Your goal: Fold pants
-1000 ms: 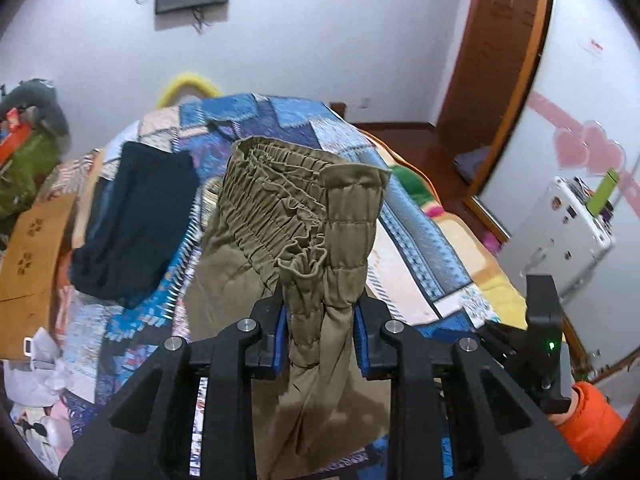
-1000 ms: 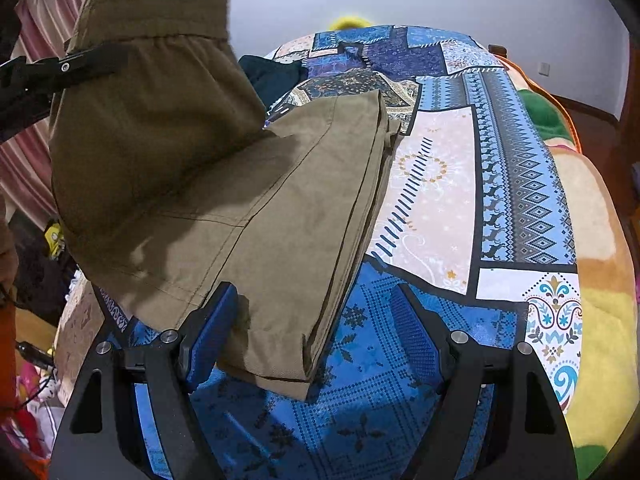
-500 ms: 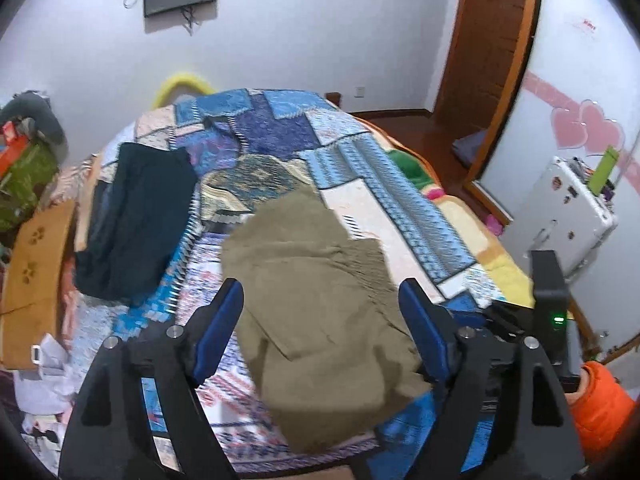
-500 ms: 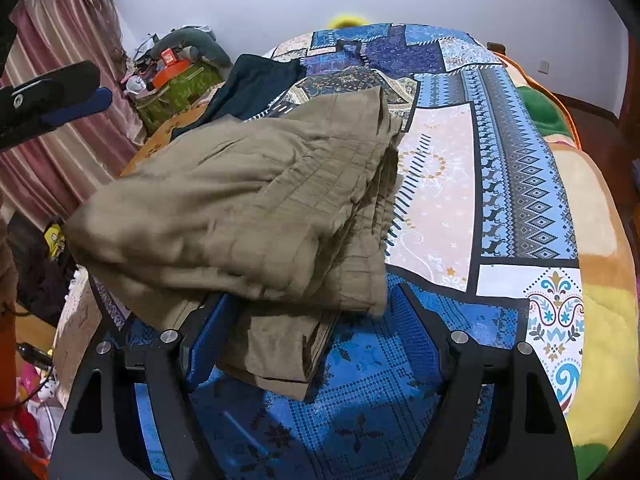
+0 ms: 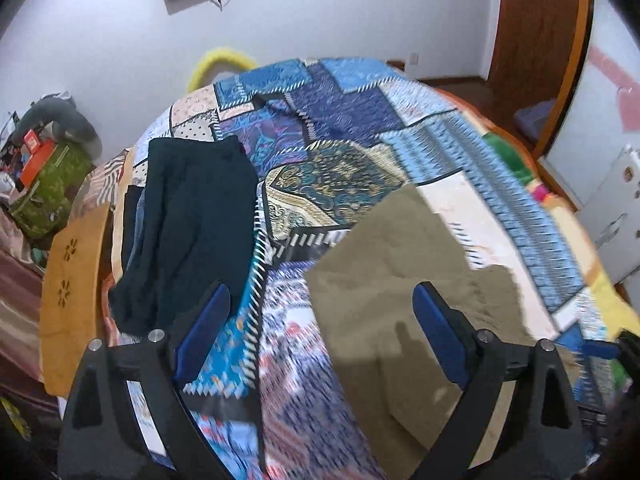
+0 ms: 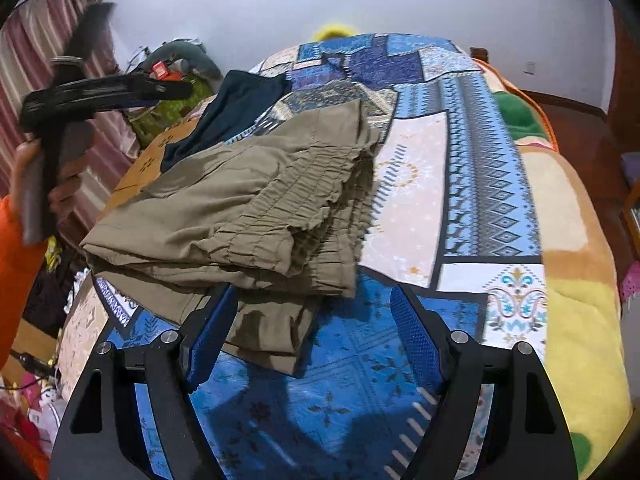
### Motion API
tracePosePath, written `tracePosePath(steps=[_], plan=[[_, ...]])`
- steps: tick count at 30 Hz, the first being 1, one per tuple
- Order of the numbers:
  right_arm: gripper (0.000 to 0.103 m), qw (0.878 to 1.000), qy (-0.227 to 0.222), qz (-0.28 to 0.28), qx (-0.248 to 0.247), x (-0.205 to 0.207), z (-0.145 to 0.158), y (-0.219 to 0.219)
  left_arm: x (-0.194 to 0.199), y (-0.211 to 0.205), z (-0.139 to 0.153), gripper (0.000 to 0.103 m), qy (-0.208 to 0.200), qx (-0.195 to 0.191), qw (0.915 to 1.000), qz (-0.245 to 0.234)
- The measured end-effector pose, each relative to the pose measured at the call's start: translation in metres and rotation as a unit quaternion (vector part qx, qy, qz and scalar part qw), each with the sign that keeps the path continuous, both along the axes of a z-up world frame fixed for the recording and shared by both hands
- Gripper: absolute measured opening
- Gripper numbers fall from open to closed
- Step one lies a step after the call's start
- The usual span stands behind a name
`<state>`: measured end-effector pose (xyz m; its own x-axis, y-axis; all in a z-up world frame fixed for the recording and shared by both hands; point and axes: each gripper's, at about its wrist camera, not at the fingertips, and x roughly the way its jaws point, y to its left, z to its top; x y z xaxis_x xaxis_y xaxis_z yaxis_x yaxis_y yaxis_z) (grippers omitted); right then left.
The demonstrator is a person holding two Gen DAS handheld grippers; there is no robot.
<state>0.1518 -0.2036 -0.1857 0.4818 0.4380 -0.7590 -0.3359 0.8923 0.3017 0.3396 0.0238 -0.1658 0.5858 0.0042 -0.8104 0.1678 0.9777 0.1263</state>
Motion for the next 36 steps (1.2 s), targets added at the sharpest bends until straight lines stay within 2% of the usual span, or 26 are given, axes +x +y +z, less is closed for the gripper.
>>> tracePosePath(steps=[3,9,12,14,20,28,30,36], plan=[[0.076,1.000,0.003,-0.014,-0.002,0.003,-0.001,-0.008,0.028,-0.005,-0.024,0.093,0.026,0.023,0.9994,-0.003],[0.076,0.999,0.010,-0.040,-0.005,0.006,-0.005,-0.020,0.070,-0.009,-0.078,0.093,0.097,0.041,0.9945,-0.003],[0.076,0.999,0.011,-0.050,-0.007,0.007,-0.005,-0.025,0.077,-0.009,-0.110,0.094,0.134,0.069,0.9885,-0.010],[0.076,0.998,0.010,-0.056,-0.009,0.008,-0.004,-0.029,0.072,-0.005,-0.117,0.096,0.135,0.065,0.9886,-0.017],[0.076,0.997,-0.003,-0.069,-0.017,0.009,0.004,-0.038,0.039,0.010,-0.107,0.097,0.127,0.071,0.9889,-0.029],[0.076,0.997,-0.043,-0.057,-0.018,0.007,0.027,-0.031,-0.040,0.029,-0.080,0.097,0.104,0.053,0.9925,-0.037],[0.076,0.997,-0.049,-0.048,-0.020,0.007,0.029,-0.025,-0.058,0.030,-0.075,0.097,0.100,0.041,0.9935,-0.036],[0.076,0.998,-0.053,-0.018,-0.013,0.017,0.020,-0.003,-0.093,0.029,-0.070,0.097,0.100,-0.031,0.9943,-0.024]])
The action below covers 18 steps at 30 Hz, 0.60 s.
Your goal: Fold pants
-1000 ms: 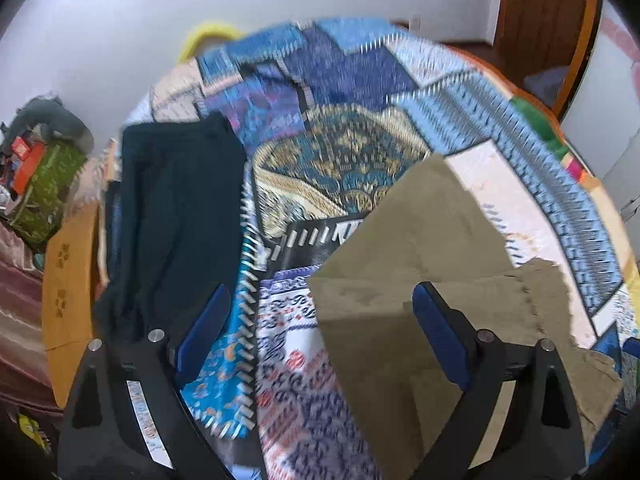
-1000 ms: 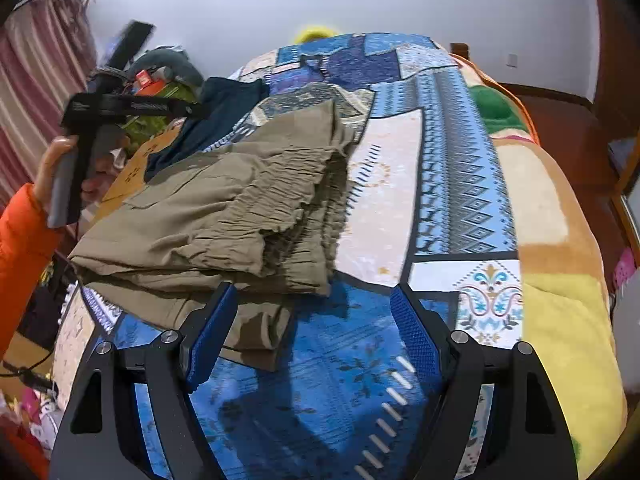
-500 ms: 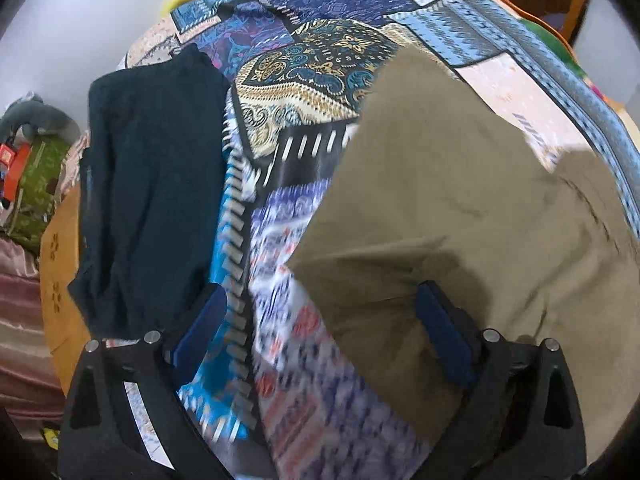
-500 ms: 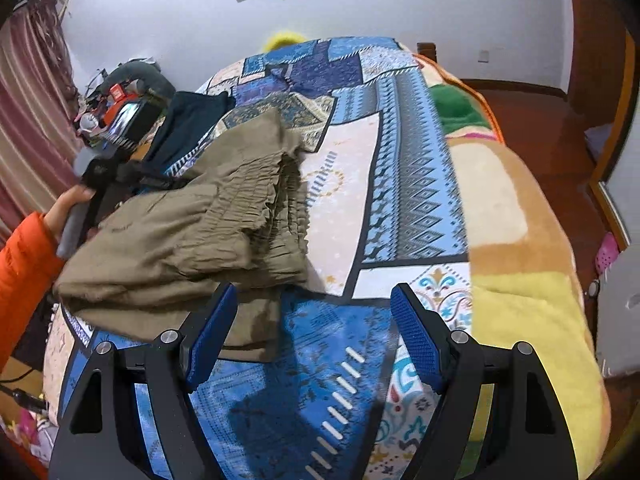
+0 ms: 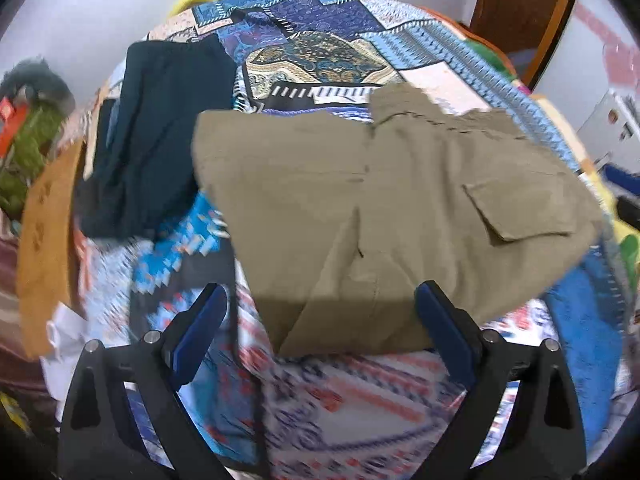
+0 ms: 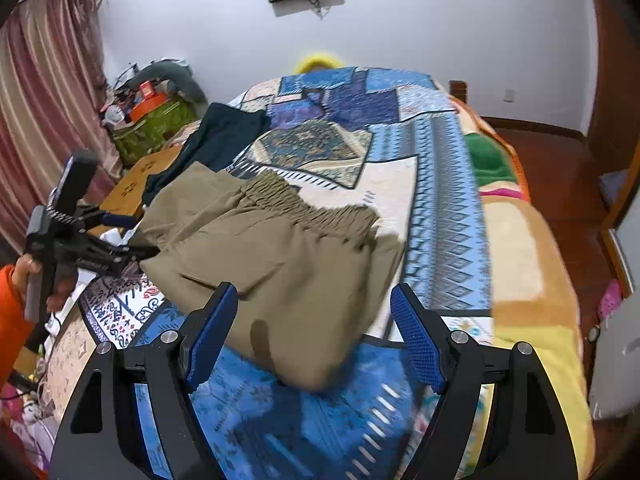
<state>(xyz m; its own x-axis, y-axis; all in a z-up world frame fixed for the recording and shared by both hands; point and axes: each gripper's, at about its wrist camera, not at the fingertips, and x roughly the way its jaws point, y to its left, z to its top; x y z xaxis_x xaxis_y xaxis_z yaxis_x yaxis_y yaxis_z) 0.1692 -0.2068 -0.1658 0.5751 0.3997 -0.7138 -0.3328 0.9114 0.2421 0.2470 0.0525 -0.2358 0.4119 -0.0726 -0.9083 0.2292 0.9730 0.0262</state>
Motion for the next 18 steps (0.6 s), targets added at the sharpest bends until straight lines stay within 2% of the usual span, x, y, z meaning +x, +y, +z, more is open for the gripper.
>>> tracePosePath(steps=[1,3,5,6,8,11,14,16,18], plan=[[0.075,1.000,0.002,0.002,0.002,0.004,-0.003,0.002,-0.003,0.000,0.001,0.097,-0.001,-0.008,1.0000,0.003],[0.067,1.000,0.009,0.001,0.004,0.013,-0.012,0.006,-0.008,-0.001,0.004,0.097,-0.006,-0.015,0.9998,0.012],[0.050,1.000,0.023,0.005,0.011,0.021,-0.019,0.007,-0.010,0.000,0.011,0.095,-0.020,-0.014,0.9994,0.023],[0.047,0.999,0.030,0.006,0.015,0.024,-0.022,0.008,-0.011,0.000,0.015,0.093,-0.028,-0.015,0.9992,0.026],[0.035,0.999,0.043,0.009,0.016,0.029,-0.030,0.009,-0.013,-0.001,0.023,0.081,-0.047,-0.014,0.9983,0.031],[0.027,0.998,0.057,0.019,0.009,0.030,-0.039,0.012,-0.010,0.000,0.031,0.072,-0.068,0.002,0.9971,0.033],[0.025,0.998,0.057,0.025,0.000,0.027,-0.043,0.015,-0.004,0.005,0.019,0.061,-0.050,0.023,0.9979,0.033],[0.025,0.998,0.058,0.026,-0.002,0.026,-0.044,0.016,-0.003,0.010,0.004,0.060,-0.030,0.028,0.9986,0.033],[0.024,0.998,0.058,0.028,-0.003,0.026,-0.045,0.017,-0.009,0.020,0.004,0.060,-0.036,0.014,0.9984,0.041]])
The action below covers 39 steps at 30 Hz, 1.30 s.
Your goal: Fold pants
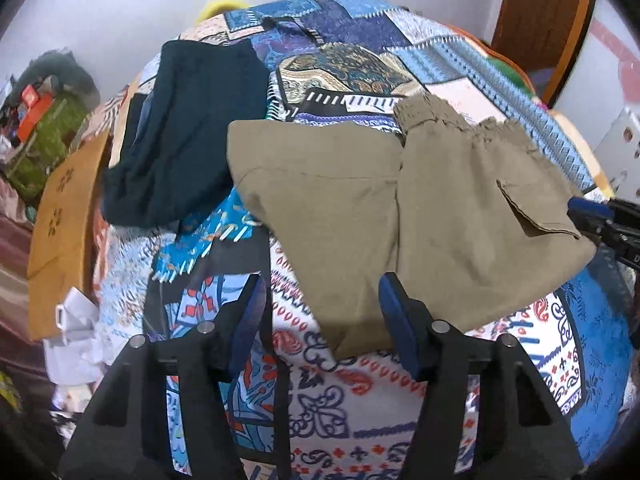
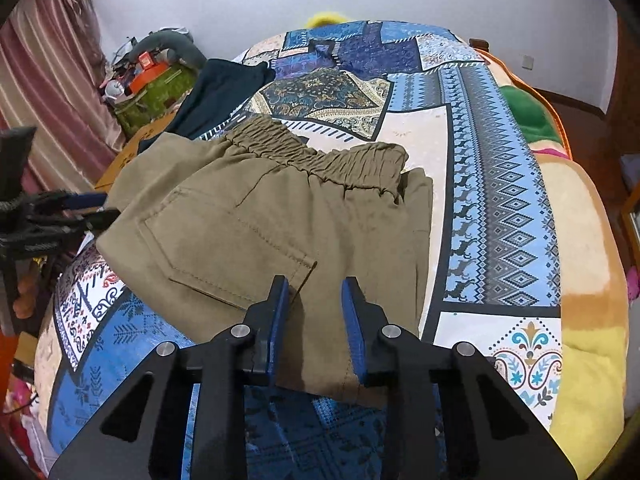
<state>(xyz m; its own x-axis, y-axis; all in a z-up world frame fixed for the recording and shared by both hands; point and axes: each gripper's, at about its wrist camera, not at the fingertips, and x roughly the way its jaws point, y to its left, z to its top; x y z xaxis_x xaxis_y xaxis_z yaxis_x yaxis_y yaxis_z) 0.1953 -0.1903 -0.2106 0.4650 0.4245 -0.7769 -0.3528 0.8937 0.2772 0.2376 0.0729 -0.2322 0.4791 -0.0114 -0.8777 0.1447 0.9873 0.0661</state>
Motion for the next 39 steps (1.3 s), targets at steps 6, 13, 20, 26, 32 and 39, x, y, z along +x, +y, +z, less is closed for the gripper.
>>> tracePosePath(steps=[6,13,20,26,32,39], plan=[[0.024,1.000,0.002,0.004,-0.004,0.000,0.001,0.000,-0.006,0.021,0.008,0.060,-0.006,0.042,0.9989,0.021],[0.028,1.000,0.007,0.012,-0.012,0.008,0.019,-0.003,0.005,0.028,0.041,0.060,-0.037,0.004,0.9992,0.014],[0.041,0.999,-0.033,0.014,0.000,0.027,0.045,0.000,0.044,-0.014,0.055,0.060,-0.037,-0.034,0.9978,-0.043],[0.042,0.999,-0.021,0.026,0.008,0.057,0.039,0.019,0.074,-0.056,0.041,0.067,-0.021,-0.033,0.9953,-0.088],[0.042,0.999,0.018,0.051,-0.001,0.077,0.013,0.038,0.093,-0.069,0.003,0.069,0.016,-0.017,0.9949,-0.098],[0.047,0.997,0.028,0.073,-0.007,0.072,-0.007,0.033,0.091,-0.042,-0.020,0.089,0.025,-0.022,0.9936,-0.107]])
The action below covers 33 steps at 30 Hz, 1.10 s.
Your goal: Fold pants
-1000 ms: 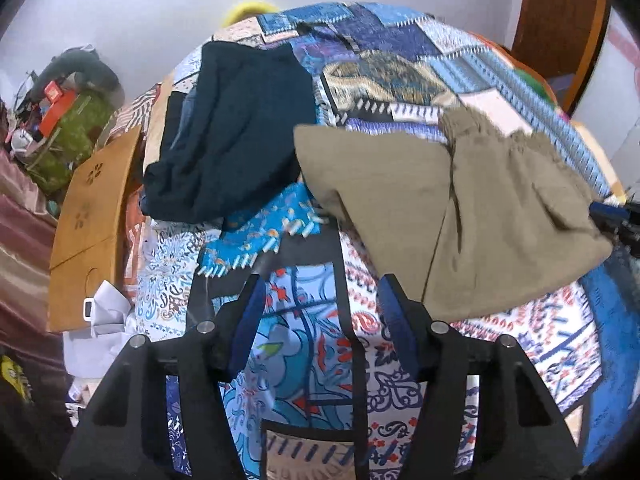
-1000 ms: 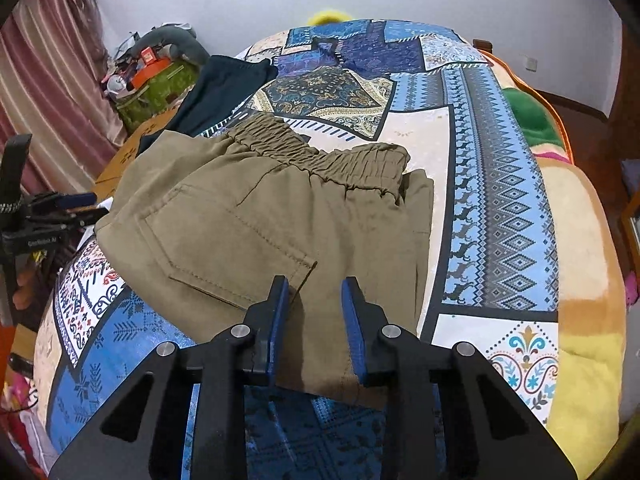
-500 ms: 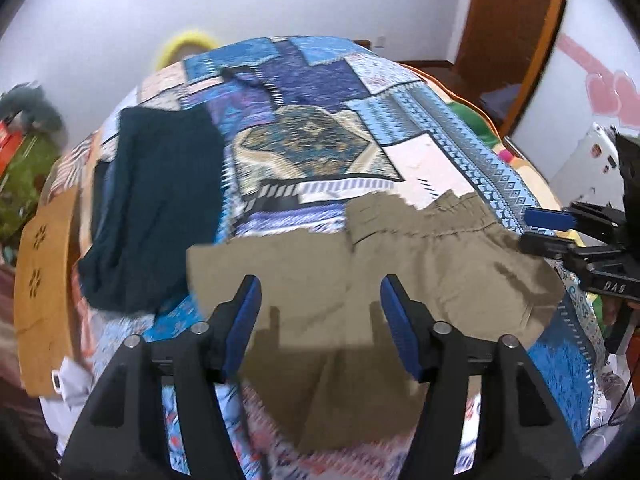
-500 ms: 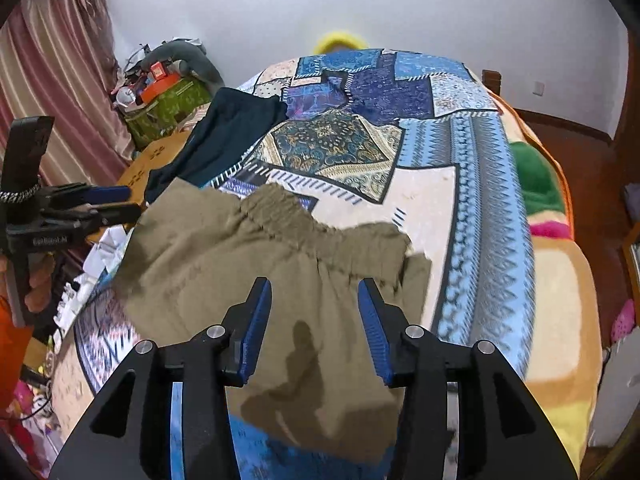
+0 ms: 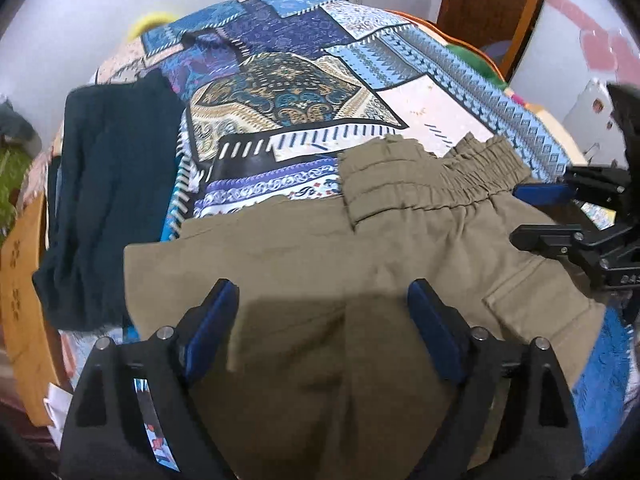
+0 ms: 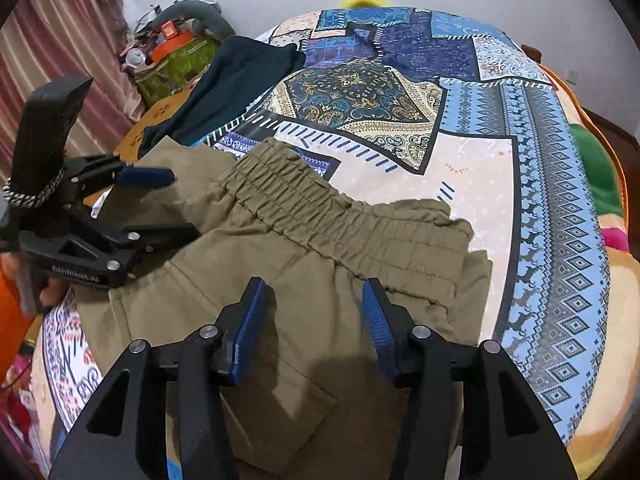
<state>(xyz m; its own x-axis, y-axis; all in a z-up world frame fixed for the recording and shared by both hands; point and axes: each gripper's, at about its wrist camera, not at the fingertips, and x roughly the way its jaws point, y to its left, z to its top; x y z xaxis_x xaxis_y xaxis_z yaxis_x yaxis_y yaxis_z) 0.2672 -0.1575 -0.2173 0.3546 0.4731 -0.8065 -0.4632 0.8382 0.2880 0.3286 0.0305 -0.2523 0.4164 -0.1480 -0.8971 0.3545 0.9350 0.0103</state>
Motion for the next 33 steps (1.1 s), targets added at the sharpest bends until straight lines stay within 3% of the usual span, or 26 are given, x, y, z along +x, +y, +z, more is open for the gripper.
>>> tracePosePath(steps=[7,12,16,23,28,33], plan=[[0.046,1.000,0.008,-0.010,0.006,-0.013,0.000,-0.024,-0.020,0.028,0.009,0.089,-0.019,-0.016,0.9995,0.017],[0.045,1.000,0.003,-0.019,-0.005,-0.025,0.001,-0.032,-0.030,0.047,0.007,0.089,-0.008,-0.049,0.9982,0.035],[0.046,0.999,-0.007,-0.026,-0.022,-0.037,0.003,-0.039,-0.040,0.048,0.007,0.089,-0.013,-0.043,0.9981,0.043],[0.049,0.998,0.010,-0.061,-0.026,-0.055,0.001,-0.064,-0.057,0.082,0.001,0.089,0.011,-0.074,0.9933,0.088],[0.049,0.996,0.019,-0.089,-0.005,-0.065,0.005,-0.081,-0.070,0.092,0.011,0.088,-0.002,-0.032,0.9929,0.114],[0.050,0.995,0.009,-0.094,-0.018,-0.067,0.015,-0.077,-0.072,0.102,0.027,0.086,-0.014,-0.044,0.9896,0.136]])
